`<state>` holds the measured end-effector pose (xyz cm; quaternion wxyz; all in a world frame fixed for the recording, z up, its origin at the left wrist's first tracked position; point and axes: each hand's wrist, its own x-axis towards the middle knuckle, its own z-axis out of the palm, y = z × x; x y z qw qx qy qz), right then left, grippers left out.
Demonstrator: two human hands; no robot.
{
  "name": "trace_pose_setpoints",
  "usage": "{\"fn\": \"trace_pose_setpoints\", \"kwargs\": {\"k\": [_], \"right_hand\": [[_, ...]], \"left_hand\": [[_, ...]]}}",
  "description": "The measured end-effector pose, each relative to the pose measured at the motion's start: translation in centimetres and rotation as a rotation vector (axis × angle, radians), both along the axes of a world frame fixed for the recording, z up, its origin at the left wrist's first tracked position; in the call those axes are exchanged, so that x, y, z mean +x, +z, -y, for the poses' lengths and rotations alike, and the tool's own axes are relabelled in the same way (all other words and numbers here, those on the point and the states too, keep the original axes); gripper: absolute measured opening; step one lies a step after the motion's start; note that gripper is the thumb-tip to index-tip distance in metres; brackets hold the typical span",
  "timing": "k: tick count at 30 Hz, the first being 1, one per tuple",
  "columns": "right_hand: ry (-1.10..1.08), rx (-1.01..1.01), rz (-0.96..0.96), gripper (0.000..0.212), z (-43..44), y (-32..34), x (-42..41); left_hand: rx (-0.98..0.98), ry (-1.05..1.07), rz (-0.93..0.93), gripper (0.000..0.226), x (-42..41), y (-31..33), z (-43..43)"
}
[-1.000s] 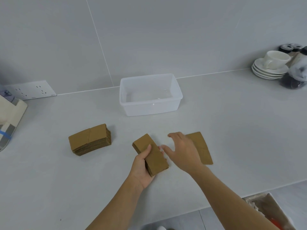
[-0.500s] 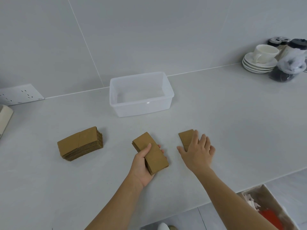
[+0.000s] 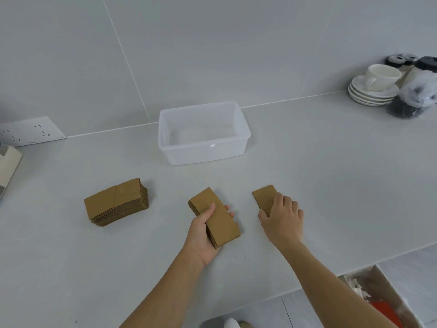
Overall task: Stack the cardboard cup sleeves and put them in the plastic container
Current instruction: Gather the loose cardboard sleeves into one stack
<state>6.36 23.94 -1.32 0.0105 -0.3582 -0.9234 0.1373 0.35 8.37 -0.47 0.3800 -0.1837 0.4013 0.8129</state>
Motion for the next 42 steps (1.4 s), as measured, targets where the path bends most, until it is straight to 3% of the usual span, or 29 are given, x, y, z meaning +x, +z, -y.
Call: {"fn": "trace_pose_setpoints", "kwargs": {"k": [9,15,22,32,42], "right_hand": [[0.067,-0.109,-0.136,0.040,1.9,2.2,-1.5],[0.170,-0.203,-0.223,0.045,4.3,4.2,-2.6],[0.320,-0.290,-0.296,0.047,7.6,5.6,-2.8],[0.464,-0.314,-0.263,0.044,9.6,4.8,-2.4],[0.556,-0.286,-0.251,0.039,10.4,4.0,-1.7]], "left_hand": [[-0.009,0.007,-0.034,0.023,-0.3,-0.1,0.9],[-0.030,0.037,-0.068,0.039,-0.4,0.1,1.8],[0.085,0.048,-0.104,0.043,0.3,0.8,2.7],[0.161,0.112,-0.042,0.053,0.9,0.8,3.1],[0.129,0.115,-0.046,0.037,1.7,0.8,2.9]]}}
